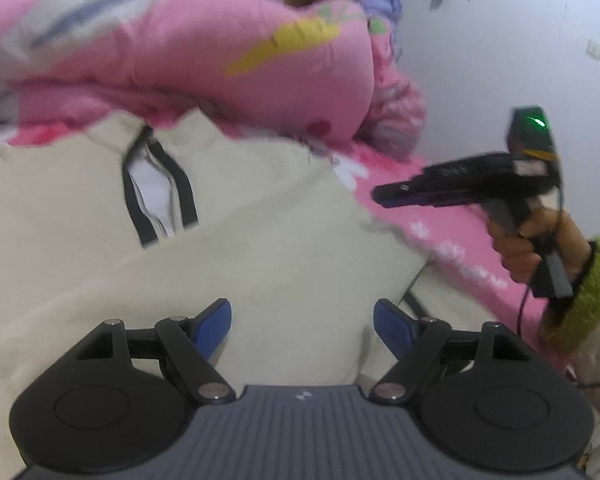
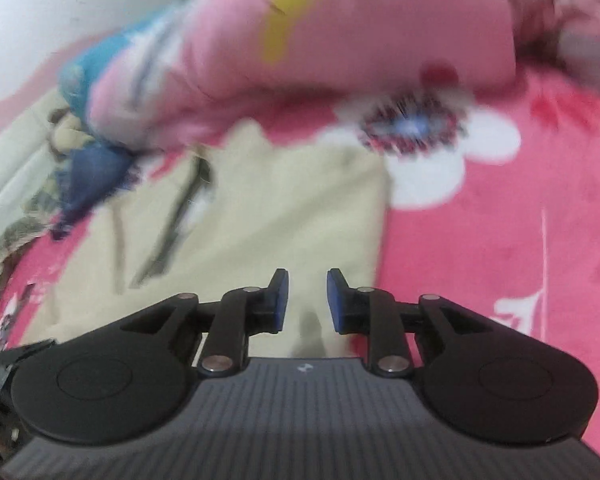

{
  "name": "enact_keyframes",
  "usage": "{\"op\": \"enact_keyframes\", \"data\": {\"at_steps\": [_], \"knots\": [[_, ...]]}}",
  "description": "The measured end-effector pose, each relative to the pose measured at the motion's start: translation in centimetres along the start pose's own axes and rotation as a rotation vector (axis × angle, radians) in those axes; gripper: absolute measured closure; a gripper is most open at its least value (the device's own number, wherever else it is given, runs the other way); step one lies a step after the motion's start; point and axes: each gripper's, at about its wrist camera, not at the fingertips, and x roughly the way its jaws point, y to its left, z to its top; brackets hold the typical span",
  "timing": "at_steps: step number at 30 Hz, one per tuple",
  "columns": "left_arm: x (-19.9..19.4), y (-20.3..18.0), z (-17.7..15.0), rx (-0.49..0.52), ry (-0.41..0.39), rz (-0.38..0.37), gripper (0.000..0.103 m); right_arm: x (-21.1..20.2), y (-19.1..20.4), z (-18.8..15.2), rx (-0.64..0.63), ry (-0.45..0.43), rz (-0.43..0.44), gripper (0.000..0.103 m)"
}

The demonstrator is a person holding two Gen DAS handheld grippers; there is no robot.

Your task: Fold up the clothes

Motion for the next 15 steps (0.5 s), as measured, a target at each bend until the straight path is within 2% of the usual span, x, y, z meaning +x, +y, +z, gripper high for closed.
{"op": "enact_keyframes", "data": {"at_steps": [2, 5, 8, 10, 11, 12, 15], "knots": [[-1.8, 0.1, -0.4, -0.021, -0.021, -0.012, 0.024, -2.2, 1.8, -0.8, -0.026, -0.011, 0.023, 0.077], [-3.7, 0.2, -1.7, -0.039, -0.024, -0.004, 0.023, -3.4, 3.6, -2.9, -0.057, 0.011, 0.046, 0.074], [-3.9, 0.6, -3.3, -0.054, 0.016, 0.031, 0.024, -1.4, 4.4, -5.3, -0.084, 0.066, 0.02, 0.07], [-4.1, 0.8, -3.7, -0.056, 0.028, 0.055, 0.027, 0.8, 4.3, -6.4, -0.082, 0.115, -0.031, 0.07], [-4.3, 0.9, -3.8, -0.054, 0.026, 0.067, 0.028, 0.9, 4.3, -6.7, -0.069, 0.109, -0.04, 0.07], [-4.7, 0.9, -3.8, -0.054, 0.02, 0.076, 0.028, 0.6, 4.6, -6.5, -0.056, 0.1, -0.045, 0.069], [-8.0, 1.6, -3.2, -0.052, -0.081, 0.091, 0.025, -0.8, 5.7, -5.4, -0.051, 0.06, -0.023, 0.067]]}}
